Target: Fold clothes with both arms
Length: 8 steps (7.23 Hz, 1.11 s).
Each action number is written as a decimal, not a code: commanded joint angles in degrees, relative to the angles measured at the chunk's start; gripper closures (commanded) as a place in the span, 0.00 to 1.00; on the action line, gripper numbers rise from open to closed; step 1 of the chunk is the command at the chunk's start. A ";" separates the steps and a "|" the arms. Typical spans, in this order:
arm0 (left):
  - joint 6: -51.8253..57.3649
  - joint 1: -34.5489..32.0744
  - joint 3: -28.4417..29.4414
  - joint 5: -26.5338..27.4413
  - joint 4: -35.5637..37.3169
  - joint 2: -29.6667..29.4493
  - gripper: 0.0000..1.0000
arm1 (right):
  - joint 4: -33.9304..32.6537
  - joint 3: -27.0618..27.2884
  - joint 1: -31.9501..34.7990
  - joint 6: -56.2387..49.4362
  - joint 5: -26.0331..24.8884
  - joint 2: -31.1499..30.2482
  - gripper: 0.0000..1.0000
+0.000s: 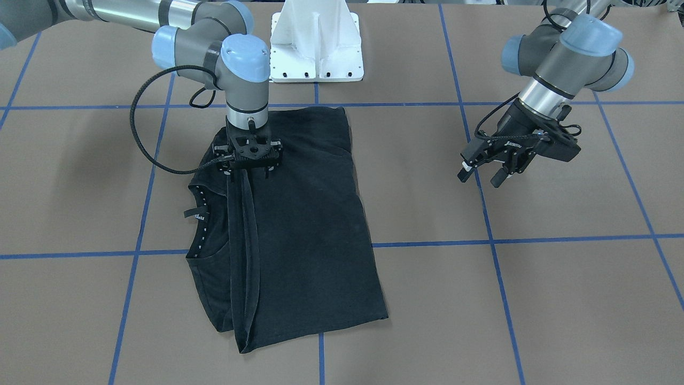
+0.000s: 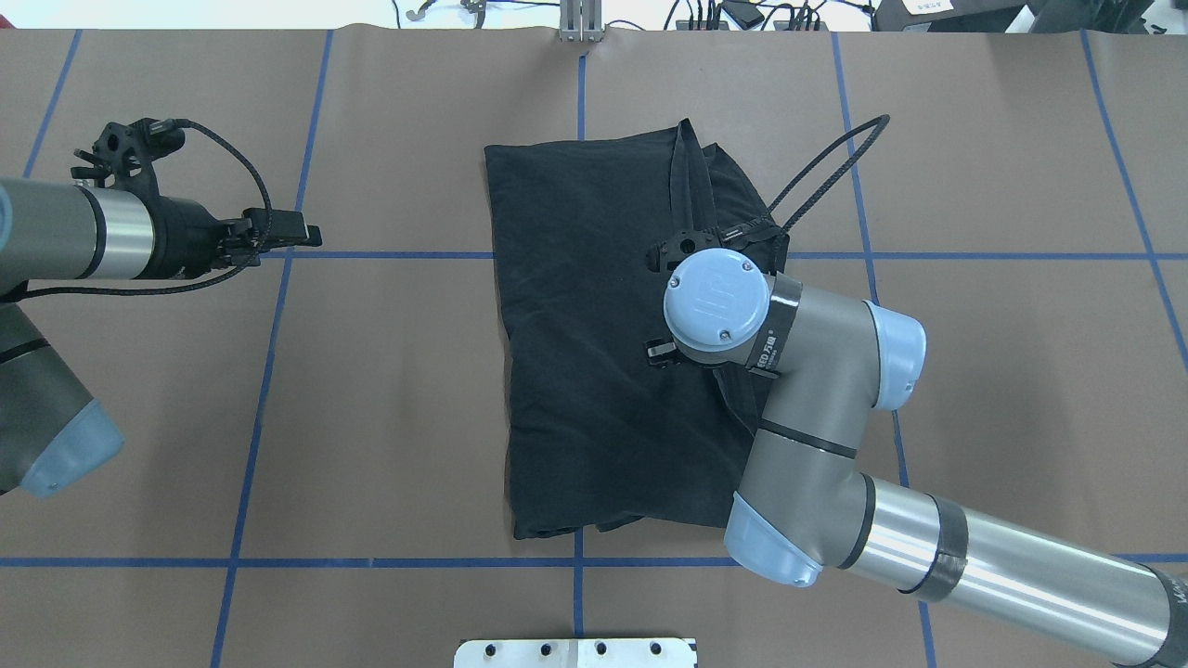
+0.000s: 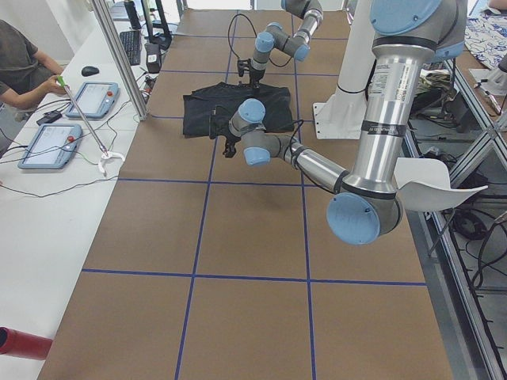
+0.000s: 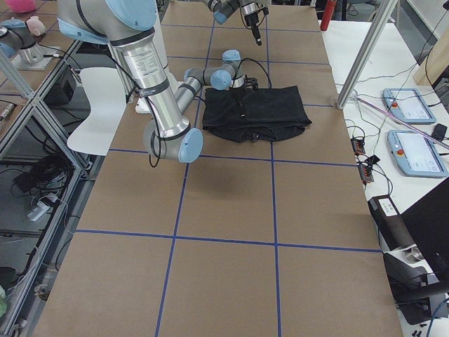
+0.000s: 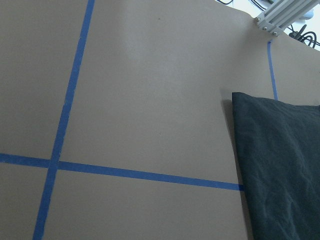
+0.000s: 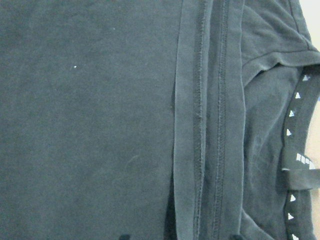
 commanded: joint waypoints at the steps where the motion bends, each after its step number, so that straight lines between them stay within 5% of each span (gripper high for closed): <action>1: -0.01 0.02 0.23 -0.07 0.00 0.00 0.00 | -0.10 -2.32 0.08 -2.67 -0.42 0.35 0.55; 3: 0.08 0.02 0.41 -0.07 0.00 0.00 0.00 | -0.10 -2.42 -0.01 -2.85 -0.50 0.26 0.73; 4: 0.08 0.02 0.50 -0.07 0.00 0.00 0.00 | -0.10 -2.42 0.34 -2.94 -0.42 0.26 0.97; 8: -0.01 0.02 0.50 -0.07 0.09 -0.18 0.00 | -4.47 1.95 3.41 -6.88 0.81 0.00 1.00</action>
